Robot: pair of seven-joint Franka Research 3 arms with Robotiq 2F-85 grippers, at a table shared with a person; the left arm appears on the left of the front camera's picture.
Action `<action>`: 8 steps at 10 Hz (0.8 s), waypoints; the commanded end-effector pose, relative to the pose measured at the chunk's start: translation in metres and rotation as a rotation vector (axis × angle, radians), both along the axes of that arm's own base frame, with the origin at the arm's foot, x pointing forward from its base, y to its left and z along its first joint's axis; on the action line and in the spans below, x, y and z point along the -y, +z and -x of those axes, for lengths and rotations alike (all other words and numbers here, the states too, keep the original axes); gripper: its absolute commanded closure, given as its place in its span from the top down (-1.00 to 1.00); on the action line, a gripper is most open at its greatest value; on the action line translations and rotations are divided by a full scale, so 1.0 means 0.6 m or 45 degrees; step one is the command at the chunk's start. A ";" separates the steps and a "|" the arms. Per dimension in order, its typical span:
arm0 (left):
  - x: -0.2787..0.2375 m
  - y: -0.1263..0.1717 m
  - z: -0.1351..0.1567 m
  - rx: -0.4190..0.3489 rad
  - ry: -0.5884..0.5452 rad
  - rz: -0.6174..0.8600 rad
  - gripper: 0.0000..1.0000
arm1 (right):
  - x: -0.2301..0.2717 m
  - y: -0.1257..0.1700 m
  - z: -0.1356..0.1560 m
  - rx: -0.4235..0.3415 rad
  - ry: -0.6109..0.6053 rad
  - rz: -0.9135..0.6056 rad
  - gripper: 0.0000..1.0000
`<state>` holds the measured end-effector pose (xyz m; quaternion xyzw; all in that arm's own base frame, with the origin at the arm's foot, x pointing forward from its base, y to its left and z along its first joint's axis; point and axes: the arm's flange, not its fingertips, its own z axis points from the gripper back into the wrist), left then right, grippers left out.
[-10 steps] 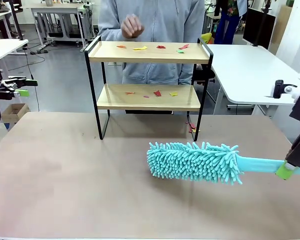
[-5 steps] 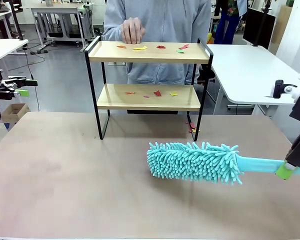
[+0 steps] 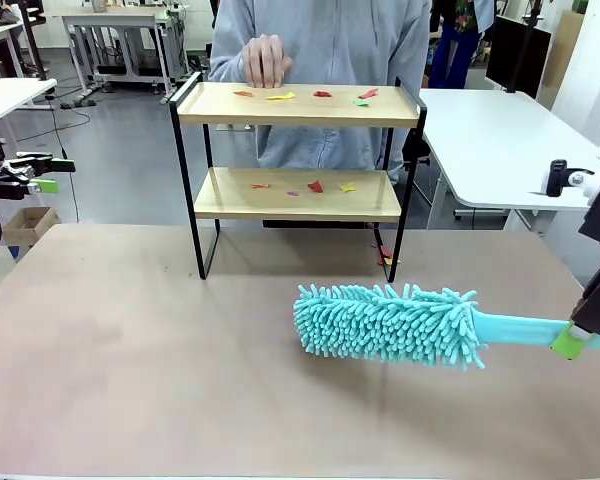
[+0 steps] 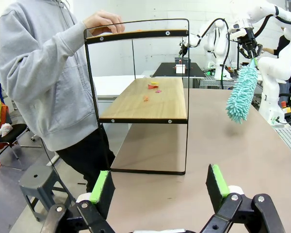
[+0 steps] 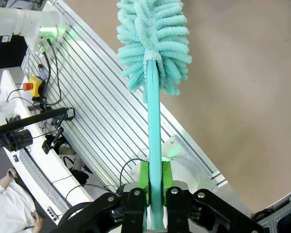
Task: Clean the shelf.
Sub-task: Clean the specific section of the Shelf indicated by the human with the Duster.
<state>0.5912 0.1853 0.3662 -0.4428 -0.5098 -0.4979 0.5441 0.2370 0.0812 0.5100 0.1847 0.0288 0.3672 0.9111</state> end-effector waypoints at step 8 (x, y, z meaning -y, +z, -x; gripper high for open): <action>0.001 0.003 0.001 0.005 -0.002 0.001 1.00 | -0.004 0.146 0.059 0.138 -0.076 -0.094 -0.74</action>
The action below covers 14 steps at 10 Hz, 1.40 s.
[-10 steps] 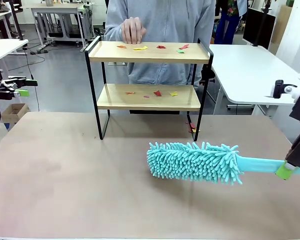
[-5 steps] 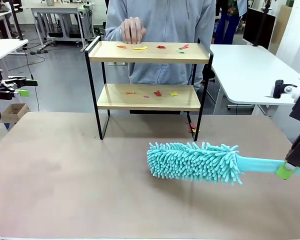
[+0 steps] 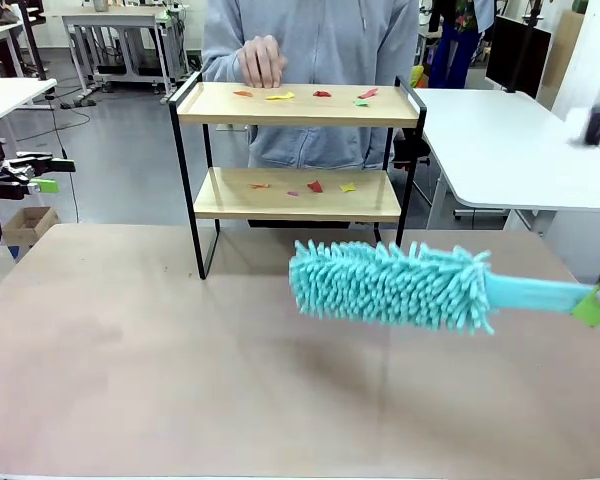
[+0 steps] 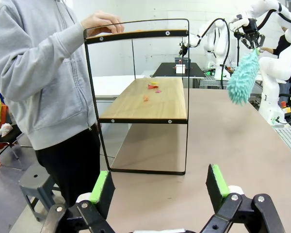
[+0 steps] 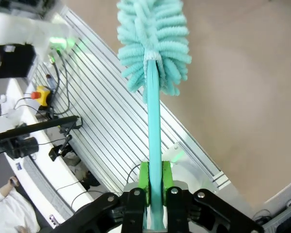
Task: Clean the shelf.
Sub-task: Clean the specific section of the Shelf indicated by the human with the Duster.
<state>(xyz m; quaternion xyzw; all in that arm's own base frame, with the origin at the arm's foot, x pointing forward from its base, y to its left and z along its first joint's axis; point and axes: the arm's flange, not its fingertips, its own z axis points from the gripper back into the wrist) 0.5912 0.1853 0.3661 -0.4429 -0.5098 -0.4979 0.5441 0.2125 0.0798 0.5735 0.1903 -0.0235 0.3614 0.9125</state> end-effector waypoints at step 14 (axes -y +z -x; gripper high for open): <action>0.001 0.004 0.001 0.005 -0.002 0.000 1.00 | -0.307 0.320 -0.046 0.202 -0.629 -0.238 -0.74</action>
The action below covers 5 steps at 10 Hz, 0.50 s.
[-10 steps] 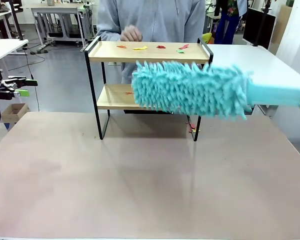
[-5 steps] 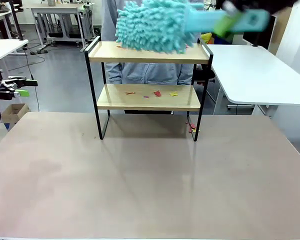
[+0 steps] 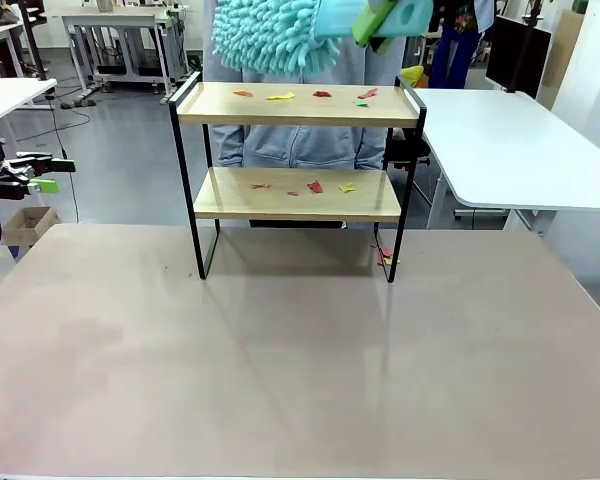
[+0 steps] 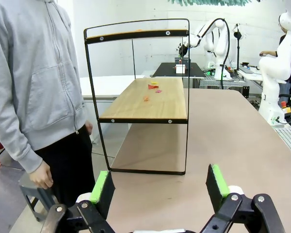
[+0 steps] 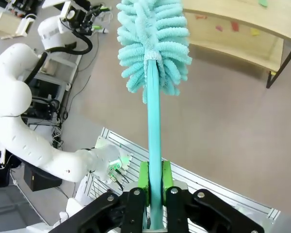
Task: Clean the shelf.
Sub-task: Clean the specific section of the Shelf indicated by the human with the Duster.
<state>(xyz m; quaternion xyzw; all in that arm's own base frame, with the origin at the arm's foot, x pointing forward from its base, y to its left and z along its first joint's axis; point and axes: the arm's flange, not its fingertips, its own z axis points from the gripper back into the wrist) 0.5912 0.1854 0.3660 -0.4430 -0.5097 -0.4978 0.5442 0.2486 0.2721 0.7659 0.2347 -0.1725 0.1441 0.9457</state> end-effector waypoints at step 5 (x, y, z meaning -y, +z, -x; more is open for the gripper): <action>0.001 0.004 0.001 0.005 -0.002 0.000 1.00 | -0.117 0.043 -0.053 0.061 -0.177 0.019 -0.74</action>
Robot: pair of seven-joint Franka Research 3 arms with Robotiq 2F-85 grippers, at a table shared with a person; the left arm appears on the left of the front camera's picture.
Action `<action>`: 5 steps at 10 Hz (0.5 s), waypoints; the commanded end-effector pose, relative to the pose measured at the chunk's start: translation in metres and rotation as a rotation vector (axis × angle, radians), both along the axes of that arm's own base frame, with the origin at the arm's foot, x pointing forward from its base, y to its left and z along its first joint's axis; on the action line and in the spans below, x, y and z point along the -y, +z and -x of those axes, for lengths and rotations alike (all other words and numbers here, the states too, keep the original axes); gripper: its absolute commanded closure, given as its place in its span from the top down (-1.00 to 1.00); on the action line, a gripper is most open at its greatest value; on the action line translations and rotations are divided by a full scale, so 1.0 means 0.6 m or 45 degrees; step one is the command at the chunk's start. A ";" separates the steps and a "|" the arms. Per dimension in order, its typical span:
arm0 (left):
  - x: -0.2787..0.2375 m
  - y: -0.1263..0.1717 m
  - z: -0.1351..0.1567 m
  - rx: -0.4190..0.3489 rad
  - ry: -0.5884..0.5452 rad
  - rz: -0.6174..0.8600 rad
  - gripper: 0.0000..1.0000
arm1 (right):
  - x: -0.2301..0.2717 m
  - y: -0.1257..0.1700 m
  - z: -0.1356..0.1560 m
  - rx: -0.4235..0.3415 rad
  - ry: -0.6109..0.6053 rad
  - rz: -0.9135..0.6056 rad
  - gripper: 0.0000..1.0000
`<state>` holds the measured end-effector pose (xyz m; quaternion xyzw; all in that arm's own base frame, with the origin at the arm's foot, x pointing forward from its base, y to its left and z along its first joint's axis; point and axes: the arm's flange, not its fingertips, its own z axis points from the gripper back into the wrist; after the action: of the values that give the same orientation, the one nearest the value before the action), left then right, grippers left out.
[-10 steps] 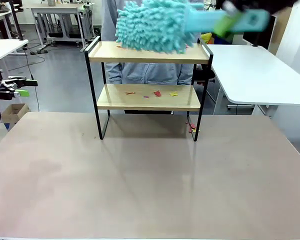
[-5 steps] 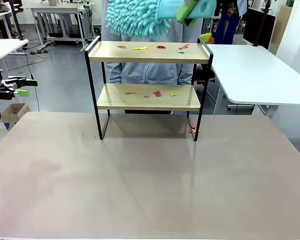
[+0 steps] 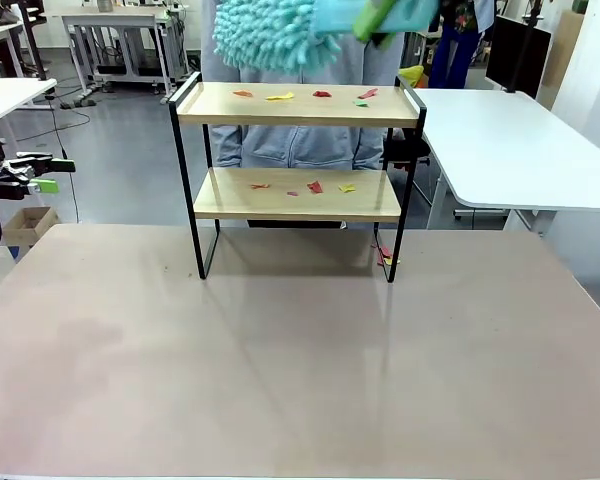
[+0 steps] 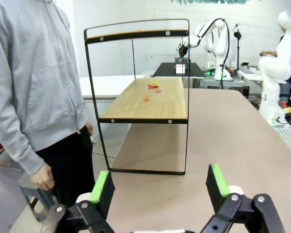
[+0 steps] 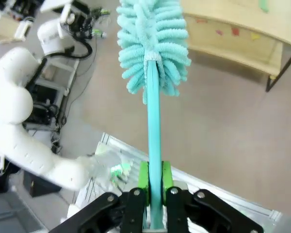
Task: Clean the shelf.
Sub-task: Clean the specific section of the Shelf indicated by the human with the Duster.
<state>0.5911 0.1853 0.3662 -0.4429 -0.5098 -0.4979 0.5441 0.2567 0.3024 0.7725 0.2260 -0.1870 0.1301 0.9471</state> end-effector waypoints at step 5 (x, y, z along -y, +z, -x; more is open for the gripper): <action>0.001 0.003 0.001 0.005 -0.002 0.000 1.00 | -0.256 0.017 -0.123 -0.005 -0.432 0.080 -0.74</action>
<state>0.5911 0.1853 0.3658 -0.4431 -0.5096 -0.4977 0.5443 0.3174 0.4228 0.7632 0.1890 -0.2157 0.0022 0.9580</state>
